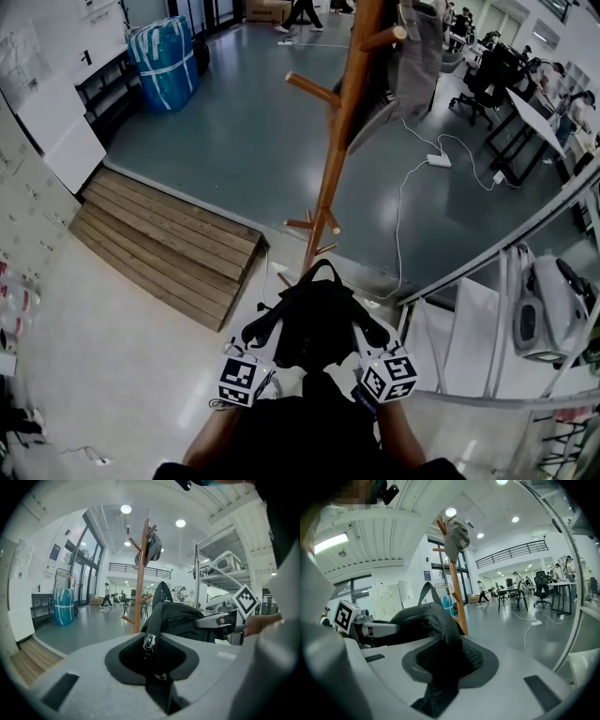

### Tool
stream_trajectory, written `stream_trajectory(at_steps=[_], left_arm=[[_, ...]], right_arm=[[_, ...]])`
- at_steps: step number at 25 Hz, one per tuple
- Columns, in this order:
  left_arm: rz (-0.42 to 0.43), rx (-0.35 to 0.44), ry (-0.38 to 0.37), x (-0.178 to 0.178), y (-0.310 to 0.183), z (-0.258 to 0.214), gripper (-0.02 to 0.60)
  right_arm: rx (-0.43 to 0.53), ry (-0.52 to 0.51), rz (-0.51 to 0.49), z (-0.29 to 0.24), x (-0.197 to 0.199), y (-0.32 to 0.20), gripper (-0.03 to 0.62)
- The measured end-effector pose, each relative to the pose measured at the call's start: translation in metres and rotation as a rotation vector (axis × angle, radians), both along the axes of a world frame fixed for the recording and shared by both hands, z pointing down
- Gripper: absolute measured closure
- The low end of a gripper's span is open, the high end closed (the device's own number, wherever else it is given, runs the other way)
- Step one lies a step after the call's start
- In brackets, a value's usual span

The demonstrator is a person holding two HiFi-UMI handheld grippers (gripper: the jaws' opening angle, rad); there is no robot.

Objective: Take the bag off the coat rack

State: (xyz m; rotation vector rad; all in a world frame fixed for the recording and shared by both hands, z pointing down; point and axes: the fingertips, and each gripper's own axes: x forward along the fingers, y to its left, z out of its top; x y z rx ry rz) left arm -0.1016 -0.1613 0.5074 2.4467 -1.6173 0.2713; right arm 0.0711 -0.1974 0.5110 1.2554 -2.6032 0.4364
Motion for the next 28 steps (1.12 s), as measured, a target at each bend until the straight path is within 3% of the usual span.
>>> stream_trajectory(at_steps=[16,28], left_arm=[[0.117,-0.02,0.021,-0.031,0.081,0.008,0.508],[0.126,-0.041,0.046,-0.011,0.115,0.02,0.508]], right_arm=[[-0.047,-0.012,0.1,0.012,-0.03,0.099,0.511],[-0.079,-0.017,0.091,0.021,-0.009,0.134,0.511]])
